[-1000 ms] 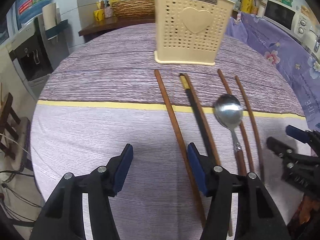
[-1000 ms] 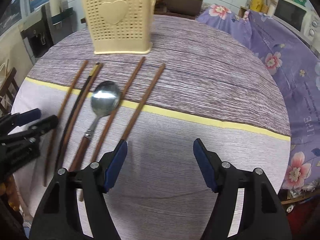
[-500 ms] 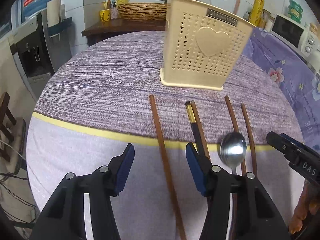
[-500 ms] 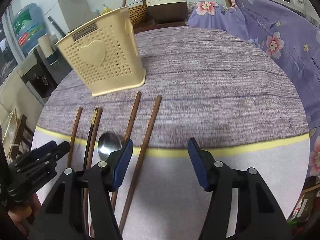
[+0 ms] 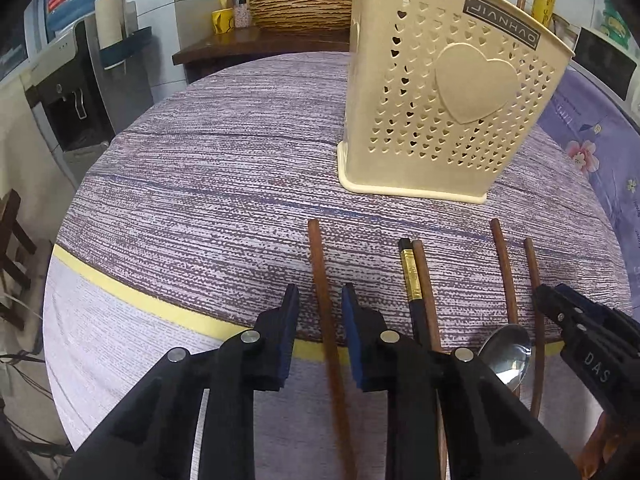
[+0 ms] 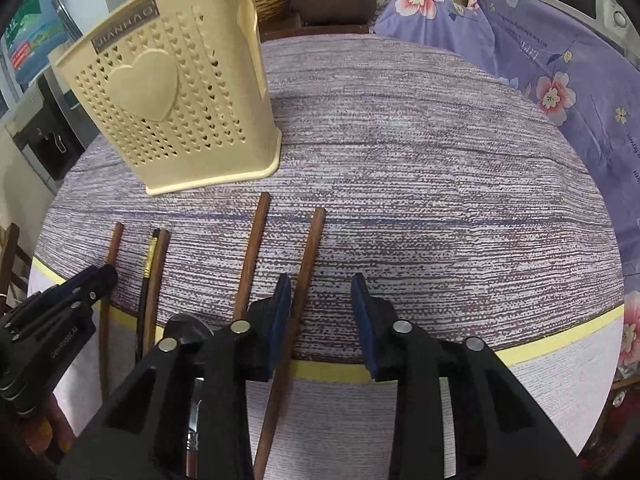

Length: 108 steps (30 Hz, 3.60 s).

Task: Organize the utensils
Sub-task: 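Grasp a brown chopstick with the right tool while the left tool grasps another brown chopstick, then lift both held brown chopsticks up and lower them into the cream holder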

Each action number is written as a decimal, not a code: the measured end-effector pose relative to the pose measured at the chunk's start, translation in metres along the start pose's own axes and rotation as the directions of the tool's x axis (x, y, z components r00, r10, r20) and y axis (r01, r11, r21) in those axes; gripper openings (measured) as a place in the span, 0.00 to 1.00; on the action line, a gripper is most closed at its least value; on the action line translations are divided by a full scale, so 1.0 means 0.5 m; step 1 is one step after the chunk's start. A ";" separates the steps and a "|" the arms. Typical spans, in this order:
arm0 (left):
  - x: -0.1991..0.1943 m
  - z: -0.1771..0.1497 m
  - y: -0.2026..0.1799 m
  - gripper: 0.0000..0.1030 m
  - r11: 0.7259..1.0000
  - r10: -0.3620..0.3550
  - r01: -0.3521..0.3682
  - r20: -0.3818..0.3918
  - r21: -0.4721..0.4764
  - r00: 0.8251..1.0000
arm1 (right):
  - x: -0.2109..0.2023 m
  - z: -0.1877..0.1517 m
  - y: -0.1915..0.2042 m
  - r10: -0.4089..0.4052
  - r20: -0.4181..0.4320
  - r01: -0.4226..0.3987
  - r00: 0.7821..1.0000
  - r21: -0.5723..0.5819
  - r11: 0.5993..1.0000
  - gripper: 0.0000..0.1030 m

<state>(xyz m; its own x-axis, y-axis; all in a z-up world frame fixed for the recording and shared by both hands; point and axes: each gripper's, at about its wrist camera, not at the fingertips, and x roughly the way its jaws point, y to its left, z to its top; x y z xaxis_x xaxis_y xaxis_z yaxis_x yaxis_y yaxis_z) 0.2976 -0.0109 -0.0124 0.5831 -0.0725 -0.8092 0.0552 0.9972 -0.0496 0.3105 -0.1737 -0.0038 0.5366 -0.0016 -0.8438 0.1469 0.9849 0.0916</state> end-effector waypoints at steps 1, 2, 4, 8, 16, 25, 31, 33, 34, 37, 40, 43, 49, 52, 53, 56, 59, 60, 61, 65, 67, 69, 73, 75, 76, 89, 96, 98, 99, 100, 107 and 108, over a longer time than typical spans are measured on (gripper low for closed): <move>0.001 0.002 -0.002 0.20 1.000 0.003 -0.003 0.001 0.004 1.000 | 0.003 0.001 0.005 -0.008 0.000 0.008 1.000 -0.009 1.000 0.25; 0.002 0.003 -0.004 0.19 1.000 0.004 -0.004 0.003 0.006 1.000 | 0.007 0.002 0.008 -0.012 0.003 0.012 1.000 -0.015 1.000 0.23; 0.004 0.008 -0.006 0.17 1.000 0.005 -0.005 0.000 0.004 1.000 | 0.013 0.006 0.013 -0.029 0.010 0.029 1.000 -0.026 0.999 0.20; 0.009 0.018 -0.007 0.11 1.000 0.001 -0.001 -0.007 -0.002 1.000 | 0.023 0.019 0.017 -0.036 0.009 0.036 0.999 -0.028 0.999 0.11; 0.016 0.025 -0.010 0.09 1.000 -0.002 0.002 -0.006 0.003 1.000 | 0.031 0.036 0.005 -0.001 0.018 0.001 1.000 0.003 1.000 0.09; -0.011 0.034 0.010 0.08 0.995 -0.093 0.094 0.028 -0.045 0.995 | -0.014 0.050 -0.027 0.169 0.068 -0.173 0.983 0.058 0.983 0.08; -0.113 0.053 0.021 0.08 0.982 -0.170 0.179 0.141 -0.055 0.975 | -0.117 0.075 -0.057 0.257 0.178 -0.267 0.950 0.037 0.963 0.08; -0.152 0.061 0.022 0.08 0.980 -0.180 0.192 0.184 -0.046 0.966 | -0.160 0.085 -0.069 0.274 0.223 -0.285 0.936 0.020 0.958 0.08; -0.176 0.067 0.025 0.08 0.978 -0.191 0.203 0.210 -0.040 0.959 | -0.181 0.090 -0.076 0.279 0.246 -0.290 0.928 0.008 0.957 0.08; -0.225 0.077 0.033 0.08 0.976 -0.201 0.215 0.261 -0.027 0.944 | -0.240 0.098 -0.091 0.285 0.301 -0.290 0.910 -0.028 0.957 0.08; -0.259 0.091 0.045 0.08 0.975 -0.207 0.221 0.296 -0.015 0.932 | -0.292 0.112 -0.113 0.298 0.346 -0.302 0.890 -0.043 0.952 0.07; -0.280 0.107 0.056 0.08 0.976 -0.202 0.217 0.327 -0.010 0.923 | -0.329 0.123 -0.124 0.294 0.369 -0.294 0.882 -0.059 0.954 0.07; -0.296 0.118 0.063 0.08 0.979 -0.192 0.205 0.352 -0.001 0.916 | -0.346 0.132 -0.121 0.281 0.378 -0.266 0.882 -0.092 0.959 0.07; -0.299 0.118 0.064 0.08 0.980 -0.188 0.200 0.356 0.003 0.915 | -0.346 0.130 -0.120 0.282 0.376 -0.264 0.882 -0.100 0.959 0.07; -0.300 0.117 0.063 0.08 0.980 -0.187 0.198 0.357 0.006 0.915 | -0.346 0.130 -0.120 0.283 0.375 -0.264 0.883 -0.102 0.959 0.07; -0.302 0.116 0.065 0.08 0.979 -0.191 0.202 0.358 0.008 0.914 | -0.347 0.130 -0.123 0.288 0.372 -0.268 0.883 -0.105 0.958 0.07; -0.306 0.117 0.069 0.08 0.978 -0.195 0.207 0.362 0.006 0.912 | -0.352 0.131 -0.124 0.287 0.375 -0.265 0.881 -0.111 0.958 0.07; -0.309 0.118 0.069 0.08 0.979 -0.193 0.205 0.365 0.006 0.911 | -0.354 0.133 -0.124 0.287 0.378 -0.264 0.880 -0.113 0.958 0.07; -0.312 0.120 0.070 0.08 0.979 -0.192 0.205 0.370 0.006 0.909 | -0.357 0.135 -0.125 0.287 0.381 -0.263 0.879 -0.114 0.958 0.07; -0.328 0.133 0.071 0.08 0.979 -0.194 0.204 0.386 0.016 0.902 | -0.366 0.158 -0.125 0.298 0.378 -0.271 0.877 -0.123 0.955 0.07; -0.340 0.148 0.070 0.08 0.978 -0.201 0.209 0.394 0.024 0.897 | -0.375 0.175 -0.125 0.299 0.384 -0.270 0.874 -0.129 0.954 0.07; -0.359 0.164 0.068 0.08 0.976 -0.211 0.218 0.409 0.030 0.888 | -0.390 0.198 -0.120 0.299 0.396 -0.265 0.868 -0.141 0.954 0.07; -0.424 0.218 0.057 0.08 0.974 -0.221 0.222 0.479 0.056 0.850 | -0.444 0.263 -0.105 0.322 0.434 -0.282 0.841 -0.156 0.947 0.07; -0.460 0.250 0.048 0.08 0.975 -0.212 0.213 0.531 0.060 0.820 | -0.478 0.298 -0.096 0.324 0.473 -0.279 0.819 -0.165 0.946 0.07; -0.478 0.271 0.042 0.08 0.977 -0.201 0.205 0.562 0.057 0.802 | -0.497 0.317 -0.089 0.321 0.500 -0.274 0.804 -0.168 0.947 0.07; -0.395 0.391 -0.035 0.08 0.989 -0.115 0.151 0.629 -0.003 0.769 | -0.453 0.425 0.008 0.285 0.565 -0.236 0.774 -0.161 0.959 0.07; -0.287 0.352 -0.031 0.08 0.988 -0.124 0.152 0.535 -0.008 0.836 | -0.316 0.387 0.027 0.273 0.469 -0.228 0.840 -0.152 0.962 0.07; -0.263 0.341 -0.029 0.08 0.989 -0.126 0.151 0.510 -0.008 0.851 | -0.290 0.378 0.026 0.277 0.446 -0.237 0.851 -0.144 0.961 0.07; -0.255 0.338 -0.028 0.08 0.988 -0.129 0.153 0.502 -0.007 0.855 | -0.280 0.375 0.027 0.277 0.438 -0.239 0.855 -0.142 0.961 0.07; -0.247 0.335 -0.028 0.08 0.988 -0.132 0.154 0.493 -0.005 0.860 | -0.272 0.372 0.027 0.276 0.432 -0.239 0.858 -0.139 0.961 0.07; -0.215 0.319 -0.029 0.08 0.988 -0.134 0.154 0.467 -0.003 0.874 | -0.253 0.359 0.030 0.267 0.435 -0.226 0.860 -0.143 0.963 0.07; -0.212 0.319 -0.030 0.08 0.988 -0.139 0.157 0.465 0.000 0.875 | -0.253 0.358 0.029 0.270 0.435 -0.231 0.859 -0.141 0.963 0.08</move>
<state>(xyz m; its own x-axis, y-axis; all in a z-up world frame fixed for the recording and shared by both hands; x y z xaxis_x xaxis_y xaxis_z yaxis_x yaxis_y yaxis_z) 0.3641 -0.0206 0.1677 0.8788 -0.2095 -0.4288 0.1463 0.9735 -0.1759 0.3936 -0.1901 0.1991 0.8619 0.1889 -0.4706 -0.0993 0.9729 0.2087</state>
